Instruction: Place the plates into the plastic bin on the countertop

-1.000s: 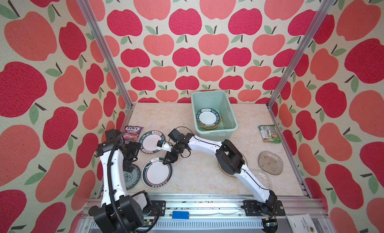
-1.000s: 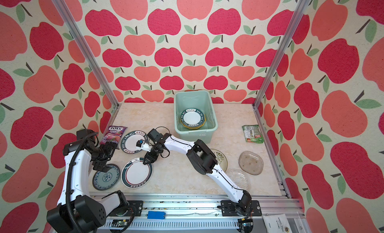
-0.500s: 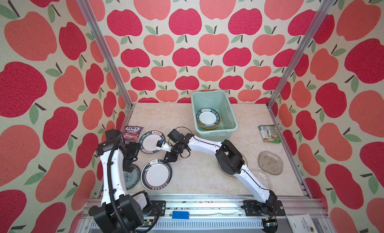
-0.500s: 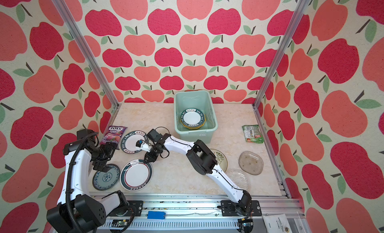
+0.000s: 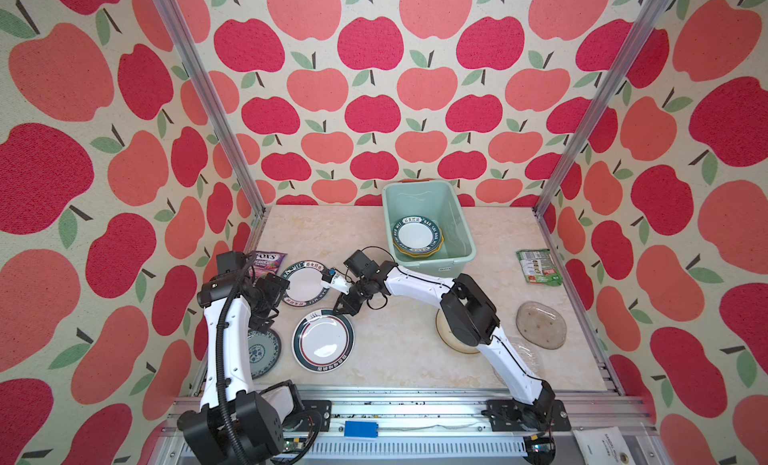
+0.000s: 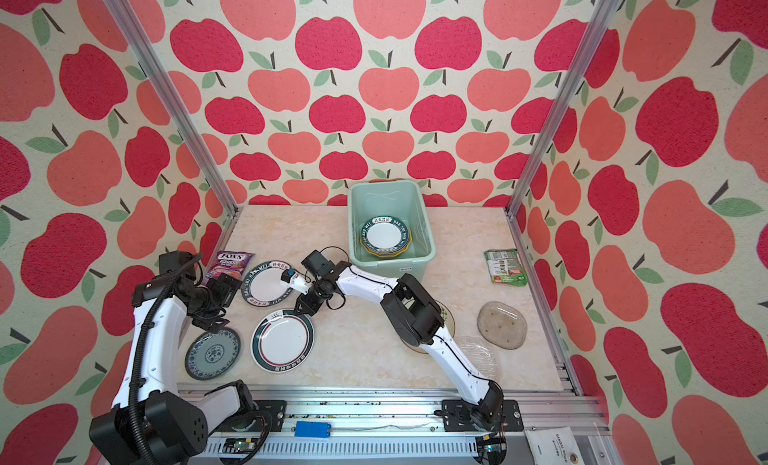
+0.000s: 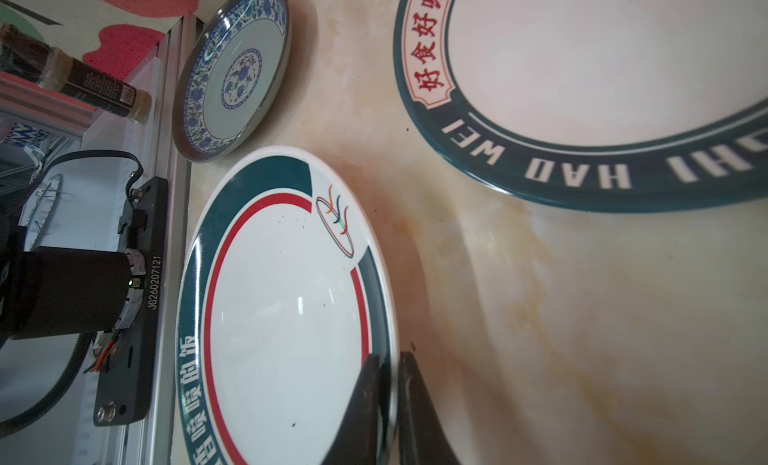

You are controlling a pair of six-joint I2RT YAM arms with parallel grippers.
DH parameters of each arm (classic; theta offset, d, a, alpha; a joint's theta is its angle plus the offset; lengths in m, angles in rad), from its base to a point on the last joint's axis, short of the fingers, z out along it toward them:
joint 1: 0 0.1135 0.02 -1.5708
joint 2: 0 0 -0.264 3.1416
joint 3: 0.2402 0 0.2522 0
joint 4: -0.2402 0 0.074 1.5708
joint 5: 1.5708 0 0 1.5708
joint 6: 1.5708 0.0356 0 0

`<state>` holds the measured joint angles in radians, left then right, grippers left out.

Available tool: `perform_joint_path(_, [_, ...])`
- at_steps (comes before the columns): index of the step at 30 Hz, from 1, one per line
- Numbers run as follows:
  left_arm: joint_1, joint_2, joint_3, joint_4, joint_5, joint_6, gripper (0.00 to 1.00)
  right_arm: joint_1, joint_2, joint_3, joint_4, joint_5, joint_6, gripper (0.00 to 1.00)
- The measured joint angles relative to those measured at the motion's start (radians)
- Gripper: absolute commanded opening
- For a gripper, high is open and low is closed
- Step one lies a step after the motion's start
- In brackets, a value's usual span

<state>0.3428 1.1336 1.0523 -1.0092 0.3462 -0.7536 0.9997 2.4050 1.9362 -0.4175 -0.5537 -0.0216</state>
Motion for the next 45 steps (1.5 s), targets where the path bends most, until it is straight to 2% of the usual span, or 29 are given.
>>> perform_joint_path(6, [-0.063,0.038,-0.006,0.103,0.078,0.208,0.96,-0.059,-0.079,-0.072,0.045,0.051,0.06,0.07])
perform_joint_path(11, [-0.078,0.013,-0.072,0.144,0.095,0.288,0.96,-0.072,-0.114,-0.111,0.055,0.07,0.092,0.06])
perform_joint_path(14, [-0.087,0.009,-0.13,0.152,0.101,0.289,0.93,-0.076,-0.125,-0.125,0.058,0.074,0.099,0.06])
perform_joint_path(21, [-0.185,0.01,-0.241,0.209,0.108,0.235,0.92,-0.082,-0.143,-0.137,0.06,0.072,0.103,0.05])
perform_joint_path(27, [-0.206,0.042,-0.321,0.224,0.1,0.194,0.9,-0.103,-0.169,-0.169,0.074,0.062,0.131,0.05])
perform_joint_path(39, [-0.249,0.182,-0.349,0.296,0.056,0.145,0.84,-0.11,-0.172,-0.169,0.103,0.047,0.179,0.04])
perform_joint_path(45, [-0.265,0.189,-0.367,0.354,0.053,0.146,0.8,-0.11,-0.172,-0.169,0.106,0.043,0.2,0.04])
